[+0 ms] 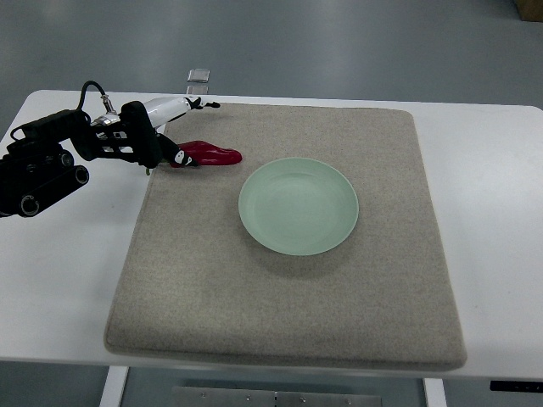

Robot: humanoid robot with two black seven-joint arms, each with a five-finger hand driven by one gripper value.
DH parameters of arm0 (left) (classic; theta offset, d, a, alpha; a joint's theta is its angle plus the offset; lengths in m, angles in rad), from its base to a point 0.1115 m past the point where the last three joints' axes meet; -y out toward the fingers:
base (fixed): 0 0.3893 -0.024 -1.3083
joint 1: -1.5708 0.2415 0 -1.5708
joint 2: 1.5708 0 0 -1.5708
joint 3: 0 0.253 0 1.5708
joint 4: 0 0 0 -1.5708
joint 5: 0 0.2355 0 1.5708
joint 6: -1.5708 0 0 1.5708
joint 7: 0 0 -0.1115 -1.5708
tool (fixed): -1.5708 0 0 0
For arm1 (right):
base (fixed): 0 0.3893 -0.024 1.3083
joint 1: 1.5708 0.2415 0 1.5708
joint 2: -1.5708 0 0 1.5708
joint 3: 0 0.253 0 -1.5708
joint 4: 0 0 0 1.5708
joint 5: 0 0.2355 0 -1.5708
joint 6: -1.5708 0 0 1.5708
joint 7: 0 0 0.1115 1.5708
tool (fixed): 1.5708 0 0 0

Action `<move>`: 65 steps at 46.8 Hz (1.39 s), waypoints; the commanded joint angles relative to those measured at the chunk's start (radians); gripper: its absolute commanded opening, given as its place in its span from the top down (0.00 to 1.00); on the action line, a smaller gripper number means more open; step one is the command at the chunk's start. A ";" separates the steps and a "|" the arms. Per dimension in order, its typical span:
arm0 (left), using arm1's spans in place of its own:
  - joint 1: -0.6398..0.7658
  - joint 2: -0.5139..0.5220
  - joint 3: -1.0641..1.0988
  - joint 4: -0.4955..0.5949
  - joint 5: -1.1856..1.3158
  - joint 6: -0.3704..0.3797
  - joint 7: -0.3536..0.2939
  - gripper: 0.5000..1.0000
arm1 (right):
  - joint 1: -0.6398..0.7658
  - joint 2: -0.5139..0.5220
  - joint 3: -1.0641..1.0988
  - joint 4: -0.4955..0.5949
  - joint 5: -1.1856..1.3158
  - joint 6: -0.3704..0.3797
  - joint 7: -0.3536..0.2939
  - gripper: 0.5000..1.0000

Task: Place red pepper on plate with left hand
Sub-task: 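Close the left hand fingers around the red pepper's body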

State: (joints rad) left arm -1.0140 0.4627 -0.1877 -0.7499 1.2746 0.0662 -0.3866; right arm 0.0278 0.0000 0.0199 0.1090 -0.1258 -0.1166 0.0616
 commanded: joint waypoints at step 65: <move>-0.005 -0.024 0.042 0.047 -0.006 0.020 -0.003 0.44 | 0.000 0.000 0.000 0.000 0.000 0.000 0.000 0.14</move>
State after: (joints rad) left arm -1.0188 0.4393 -0.1458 -0.7026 1.2684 0.0864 -0.3897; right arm 0.0276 0.0000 0.0199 0.1088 -0.1258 -0.1166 0.0615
